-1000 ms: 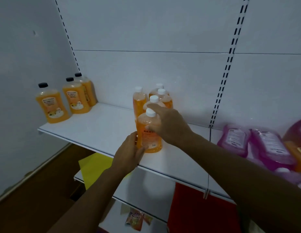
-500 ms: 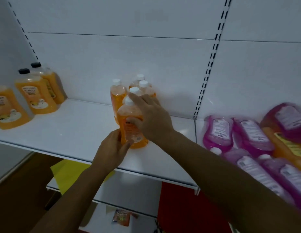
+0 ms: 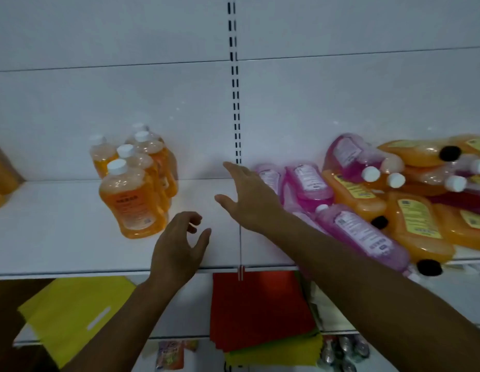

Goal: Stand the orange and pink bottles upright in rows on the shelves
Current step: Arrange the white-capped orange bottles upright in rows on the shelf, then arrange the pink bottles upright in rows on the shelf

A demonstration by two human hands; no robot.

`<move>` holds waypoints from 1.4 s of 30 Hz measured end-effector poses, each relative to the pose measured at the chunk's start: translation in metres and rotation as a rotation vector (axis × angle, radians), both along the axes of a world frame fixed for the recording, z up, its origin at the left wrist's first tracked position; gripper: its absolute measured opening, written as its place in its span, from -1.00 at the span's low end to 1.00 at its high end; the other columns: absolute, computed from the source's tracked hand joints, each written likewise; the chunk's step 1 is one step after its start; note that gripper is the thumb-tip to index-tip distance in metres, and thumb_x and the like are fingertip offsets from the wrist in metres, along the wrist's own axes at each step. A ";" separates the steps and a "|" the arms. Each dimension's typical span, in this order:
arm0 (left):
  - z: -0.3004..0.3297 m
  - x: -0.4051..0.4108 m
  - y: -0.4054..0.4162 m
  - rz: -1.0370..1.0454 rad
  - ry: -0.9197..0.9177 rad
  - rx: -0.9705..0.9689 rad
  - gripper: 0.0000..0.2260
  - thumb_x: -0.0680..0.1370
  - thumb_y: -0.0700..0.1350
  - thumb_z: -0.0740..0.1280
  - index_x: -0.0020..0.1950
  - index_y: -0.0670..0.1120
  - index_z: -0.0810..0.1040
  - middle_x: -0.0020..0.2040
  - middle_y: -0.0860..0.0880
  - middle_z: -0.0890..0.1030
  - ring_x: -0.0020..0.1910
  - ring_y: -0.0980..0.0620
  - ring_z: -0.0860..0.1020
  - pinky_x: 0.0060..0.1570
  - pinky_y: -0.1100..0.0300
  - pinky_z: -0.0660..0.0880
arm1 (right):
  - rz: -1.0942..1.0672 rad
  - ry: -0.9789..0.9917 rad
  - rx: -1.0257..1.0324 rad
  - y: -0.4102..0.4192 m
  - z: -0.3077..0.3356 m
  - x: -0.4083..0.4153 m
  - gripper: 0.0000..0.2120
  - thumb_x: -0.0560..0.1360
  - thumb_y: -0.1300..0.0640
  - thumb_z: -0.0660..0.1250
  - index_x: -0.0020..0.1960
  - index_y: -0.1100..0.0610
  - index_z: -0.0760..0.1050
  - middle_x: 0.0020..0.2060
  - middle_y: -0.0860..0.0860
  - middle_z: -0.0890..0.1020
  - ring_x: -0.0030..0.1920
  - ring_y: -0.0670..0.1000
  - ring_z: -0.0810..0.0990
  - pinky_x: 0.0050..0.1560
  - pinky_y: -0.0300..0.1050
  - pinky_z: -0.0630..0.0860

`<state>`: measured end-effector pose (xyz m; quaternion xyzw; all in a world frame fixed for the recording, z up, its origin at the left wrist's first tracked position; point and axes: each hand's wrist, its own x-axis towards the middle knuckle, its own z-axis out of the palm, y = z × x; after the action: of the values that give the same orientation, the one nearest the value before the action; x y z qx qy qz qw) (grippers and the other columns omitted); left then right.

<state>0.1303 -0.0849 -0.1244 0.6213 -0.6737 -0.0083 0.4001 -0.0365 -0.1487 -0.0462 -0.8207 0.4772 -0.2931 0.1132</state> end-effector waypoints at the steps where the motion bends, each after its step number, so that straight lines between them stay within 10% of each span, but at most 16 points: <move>1: 0.001 -0.014 -0.005 -0.044 -0.015 0.008 -0.72 0.47 -0.10 0.46 0.13 -0.12 0.51 0.02 -0.02 0.59 -0.12 0.11 0.53 -0.20 0.23 0.48 | -0.035 0.003 0.014 0.001 -0.002 -0.017 -0.36 0.55 -0.08 0.30 0.52 0.06 0.14 0.47 0.03 0.31 0.46 0.09 0.27 0.39 0.09 0.31; 16: 0.038 -0.176 -0.052 -0.485 -0.061 0.076 -0.51 0.50 0.26 0.24 0.28 -0.03 0.49 0.23 0.02 0.55 0.18 0.05 0.48 0.21 0.02 0.43 | -0.456 0.107 0.009 0.039 -0.004 -0.223 -0.50 0.53 -0.06 0.33 0.39 0.09 0.34 0.30 0.05 0.47 0.28 0.09 0.43 0.17 0.02 0.47; 19: 0.028 -0.179 -0.050 -0.501 -0.315 0.172 -0.34 0.45 0.45 0.03 0.36 0.07 0.44 0.32 0.05 0.52 0.30 0.04 0.44 0.33 -0.08 0.33 | -0.347 0.143 0.062 0.044 -0.011 -0.235 -0.62 0.56 0.02 0.30 0.35 0.07 0.40 0.26 0.02 0.50 0.26 0.07 0.45 0.17 0.03 0.48; 24: 0.021 -0.153 -0.040 -0.524 -0.199 0.118 -0.51 0.51 0.04 0.01 0.33 -0.07 0.50 0.30 -0.06 0.53 0.33 -0.03 0.43 0.37 -0.15 0.30 | -0.003 0.212 0.133 0.057 -0.011 -0.233 -0.41 0.45 0.23 0.32 0.44 -0.03 0.32 0.41 -0.07 0.38 0.42 -0.02 0.28 0.32 -0.13 0.34; 34: 0.001 -0.123 -0.023 -0.518 -0.219 0.246 -0.28 0.43 -0.27 0.31 0.54 0.01 0.12 0.54 0.04 0.09 0.55 -0.04 0.02 0.48 -0.14 0.15 | 0.155 0.756 -0.098 0.080 -0.040 -0.191 -0.06 0.48 -0.14 0.37 0.57 0.09 -0.19 0.56 0.16 -0.06 0.55 0.14 -0.07 0.51 0.04 -0.11; 42: -0.001 -0.102 -0.007 -0.511 -0.130 0.015 -0.28 0.40 0.23 0.44 0.44 -0.04 0.30 0.41 -0.12 0.42 0.37 -0.07 0.41 0.28 -0.09 0.46 | 0.273 0.475 -0.033 0.078 -0.034 -0.173 -0.22 0.53 -0.06 0.33 0.58 0.02 -0.07 0.57 0.03 0.04 0.52 0.06 0.12 0.45 -0.01 0.19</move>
<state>0.0281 -0.0919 -0.1257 0.4332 -0.8329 -0.0741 0.3364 -0.2098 -0.0711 -0.0803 -0.9249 0.3706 -0.0821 0.0232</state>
